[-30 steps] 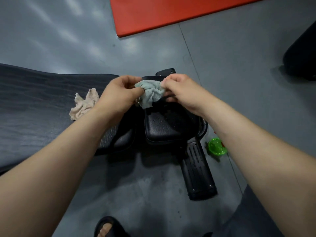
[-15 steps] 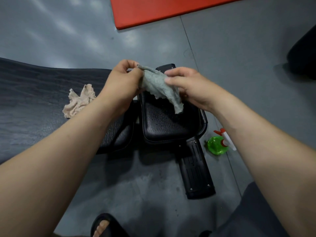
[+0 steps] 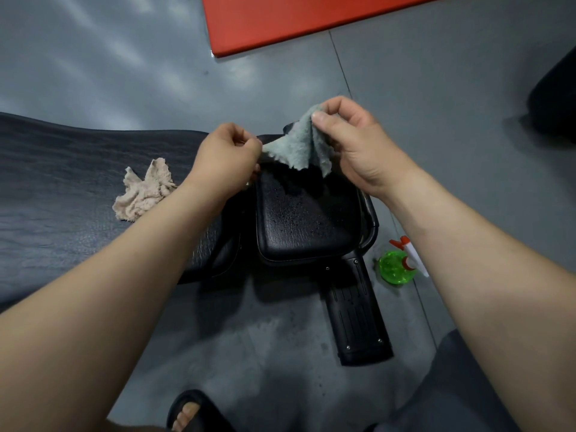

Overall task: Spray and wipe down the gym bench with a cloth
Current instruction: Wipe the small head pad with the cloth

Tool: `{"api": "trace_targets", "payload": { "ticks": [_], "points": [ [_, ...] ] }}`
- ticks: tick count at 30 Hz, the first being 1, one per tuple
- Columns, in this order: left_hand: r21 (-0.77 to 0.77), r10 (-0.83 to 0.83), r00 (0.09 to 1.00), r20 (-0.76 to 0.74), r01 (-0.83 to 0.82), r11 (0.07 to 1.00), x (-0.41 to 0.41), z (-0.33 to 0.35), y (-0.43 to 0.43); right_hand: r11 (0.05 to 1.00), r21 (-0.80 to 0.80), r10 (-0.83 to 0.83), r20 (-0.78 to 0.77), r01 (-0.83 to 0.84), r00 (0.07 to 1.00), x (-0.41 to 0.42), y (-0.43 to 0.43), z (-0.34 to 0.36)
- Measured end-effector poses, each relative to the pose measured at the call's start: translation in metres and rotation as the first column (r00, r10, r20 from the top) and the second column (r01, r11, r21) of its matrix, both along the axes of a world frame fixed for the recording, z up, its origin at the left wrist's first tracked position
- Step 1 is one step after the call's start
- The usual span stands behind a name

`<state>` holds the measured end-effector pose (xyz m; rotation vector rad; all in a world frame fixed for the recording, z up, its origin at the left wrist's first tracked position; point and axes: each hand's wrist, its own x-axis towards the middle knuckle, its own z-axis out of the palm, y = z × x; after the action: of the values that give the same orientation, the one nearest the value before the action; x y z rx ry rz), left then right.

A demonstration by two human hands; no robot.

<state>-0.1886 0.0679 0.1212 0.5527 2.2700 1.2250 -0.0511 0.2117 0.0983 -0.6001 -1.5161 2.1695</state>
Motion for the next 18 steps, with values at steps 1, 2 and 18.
{"api": "trace_targets", "payload": {
  "ticks": [1,2,18],
  "points": [
    [-0.04,-0.002,0.999,-0.048,0.0,0.999,-0.004,0.001,-0.003,0.997,0.073,-0.033,0.046,0.03,0.998,0.0,0.001,-0.002],
    [-0.075,-0.013,0.996,-0.083,0.007,0.997,-0.006,0.001,-0.005,0.99,0.132,-0.059,0.09,0.047,0.994,-0.001,0.003,-0.005],
    [-0.361,-0.37,0.618,-0.693,0.147,0.921,-0.028,-0.045,-0.025,0.661,0.721,-0.197,0.435,-0.209,0.879,-0.06,0.004,-0.023]
  ]
}}
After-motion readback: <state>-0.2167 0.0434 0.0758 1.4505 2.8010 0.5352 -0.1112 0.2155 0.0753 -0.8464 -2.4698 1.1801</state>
